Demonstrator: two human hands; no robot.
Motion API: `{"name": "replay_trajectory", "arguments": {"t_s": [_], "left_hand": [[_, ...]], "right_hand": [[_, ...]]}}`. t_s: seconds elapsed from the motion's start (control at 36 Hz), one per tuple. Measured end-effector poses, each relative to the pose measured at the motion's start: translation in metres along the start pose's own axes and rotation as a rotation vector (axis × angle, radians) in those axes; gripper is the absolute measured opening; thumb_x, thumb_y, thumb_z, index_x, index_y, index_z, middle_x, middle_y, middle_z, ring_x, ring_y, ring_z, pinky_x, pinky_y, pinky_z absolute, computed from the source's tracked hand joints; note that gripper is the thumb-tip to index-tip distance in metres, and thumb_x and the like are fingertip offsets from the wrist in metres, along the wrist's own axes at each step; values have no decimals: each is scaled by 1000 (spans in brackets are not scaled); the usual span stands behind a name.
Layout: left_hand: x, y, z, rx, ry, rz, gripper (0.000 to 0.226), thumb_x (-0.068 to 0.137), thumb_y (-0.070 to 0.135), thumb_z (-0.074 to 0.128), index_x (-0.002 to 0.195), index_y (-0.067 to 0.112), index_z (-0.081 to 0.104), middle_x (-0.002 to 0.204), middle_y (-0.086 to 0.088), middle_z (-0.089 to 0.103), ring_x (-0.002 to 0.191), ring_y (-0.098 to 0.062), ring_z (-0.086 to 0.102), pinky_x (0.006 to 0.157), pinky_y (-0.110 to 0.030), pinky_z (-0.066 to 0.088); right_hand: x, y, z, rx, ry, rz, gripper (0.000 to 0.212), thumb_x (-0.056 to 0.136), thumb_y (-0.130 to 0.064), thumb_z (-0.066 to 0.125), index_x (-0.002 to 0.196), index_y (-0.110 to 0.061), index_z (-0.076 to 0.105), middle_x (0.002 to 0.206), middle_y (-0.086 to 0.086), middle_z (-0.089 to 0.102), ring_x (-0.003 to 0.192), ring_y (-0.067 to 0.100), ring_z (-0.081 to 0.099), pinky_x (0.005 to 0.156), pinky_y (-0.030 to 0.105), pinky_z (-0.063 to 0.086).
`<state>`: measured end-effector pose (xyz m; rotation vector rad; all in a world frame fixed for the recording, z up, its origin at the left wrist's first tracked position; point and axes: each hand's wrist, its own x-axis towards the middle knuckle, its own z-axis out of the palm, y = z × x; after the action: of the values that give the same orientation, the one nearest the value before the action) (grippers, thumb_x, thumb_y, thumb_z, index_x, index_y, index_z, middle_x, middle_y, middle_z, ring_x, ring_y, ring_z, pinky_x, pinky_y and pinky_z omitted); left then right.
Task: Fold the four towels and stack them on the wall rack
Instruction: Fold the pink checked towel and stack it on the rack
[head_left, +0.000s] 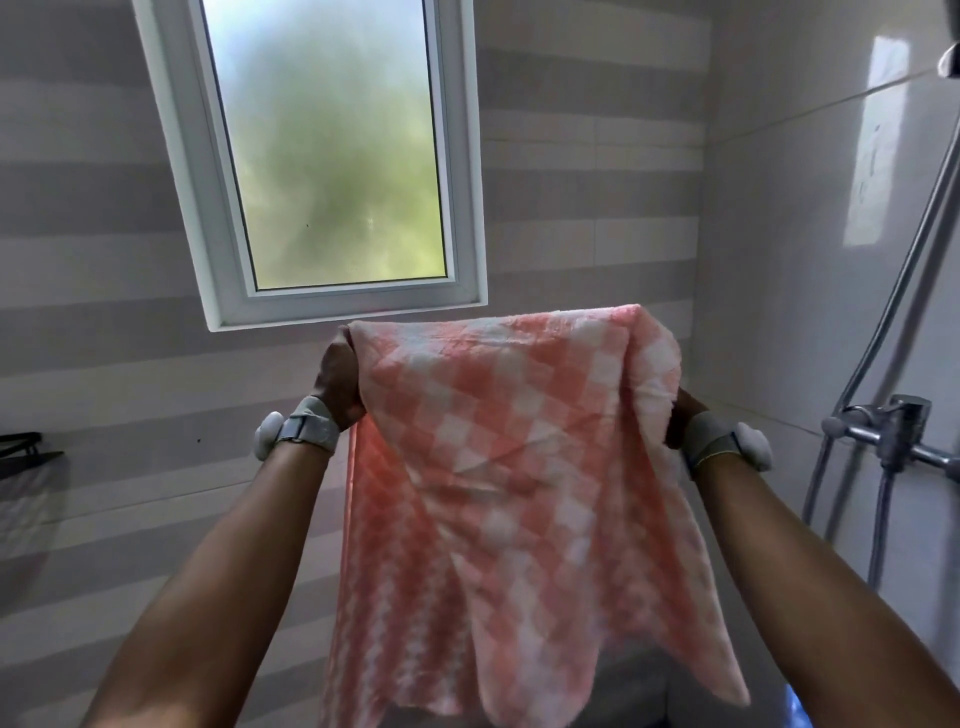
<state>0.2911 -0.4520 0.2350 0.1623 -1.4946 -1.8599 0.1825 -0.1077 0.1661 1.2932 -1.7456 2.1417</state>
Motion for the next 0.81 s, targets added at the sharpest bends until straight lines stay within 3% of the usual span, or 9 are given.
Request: {"name": "replay_trajectory", "arguments": {"t_s": [0.11, 0.19, 0.25, 0.31, 0.44, 0.5, 0.58, 0.67, 0.81], "left_hand": [[5, 10, -5, -50, 63, 22, 54, 98, 48, 28, 73, 14, 61, 65, -3, 60, 68, -21, 58, 63, -26, 53], [11, 8, -10, 23, 2, 13, 78, 92, 71, 27, 102, 6, 67, 90, -13, 71, 85, -27, 69, 80, -35, 57], [12, 10, -15, 85, -30, -36, 75, 89, 72, 37, 108, 6, 68, 102, -16, 70, 92, -30, 67, 85, -38, 52], [11, 12, -18, 130, -30, -80, 59, 87, 65, 51, 99, 10, 69, 96, -14, 68, 86, -29, 63, 82, -38, 49], [23, 8, -36, 192, 158, -132, 44, 72, 45, 73, 102, 13, 69, 92, -12, 63, 71, -22, 60, 66, -33, 50], [28, 2, -45, 231, 206, -205, 57, 64, 44, 80, 109, 12, 68, 94, -11, 62, 70, -22, 61, 64, -32, 52], [9, -5, -29, 330, 81, -365, 21, 79, 34, 72, 85, 14, 66, 75, -5, 63, 59, -19, 60, 55, -27, 53], [5, -17, -24, 388, 131, -245, 8, 85, 12, 67, 91, 7, 68, 80, -9, 65, 64, -18, 62, 51, -24, 53], [0, -26, -31, 119, 185, -112, 54, 67, 24, 77, 112, -2, 64, 107, -22, 66, 81, -25, 68, 69, -33, 59]], "right_hand": [[20, -13, 23, 18, -71, 97, 34, 105, -11, 37, 137, -4, 47, 126, 5, 62, 112, -5, 59, 83, -5, 34], [88, 6, 9, 101, -199, 203, 46, 91, 20, 35, 125, -1, 58, 103, 0, 72, 83, 5, 68, 78, 18, 56], [100, 28, 5, 59, -74, 237, 50, 79, 13, 33, 111, -5, 67, 71, 0, 63, 55, 13, 51, 50, 25, 42], [104, 31, 7, 56, 46, 271, 48, 73, -1, 34, 103, -6, 71, 61, 3, 53, 51, 17, 38, 51, 26, 29], [128, 49, 14, 126, 105, 360, 36, 93, -33, 63, 119, -8, 65, 113, 15, 67, 88, 21, 61, 80, 36, 49], [129, 57, 16, 0, 39, 418, 36, 89, -26, 73, 118, -6, 64, 109, 15, 69, 89, 21, 63, 82, 34, 52], [128, 67, 15, -123, -30, 433, 24, 90, 1, 63, 114, -2, 65, 89, 12, 69, 74, 21, 63, 62, 22, 53], [124, 67, 14, -116, -28, 266, 47, 92, 9, 50, 132, -13, 60, 103, 8, 63, 77, 18, 56, 63, 16, 49], [111, 65, 9, -12, 62, 134, 52, 94, -5, 49, 139, -32, 52, 135, -4, 56, 117, 13, 58, 100, 24, 45]]}}
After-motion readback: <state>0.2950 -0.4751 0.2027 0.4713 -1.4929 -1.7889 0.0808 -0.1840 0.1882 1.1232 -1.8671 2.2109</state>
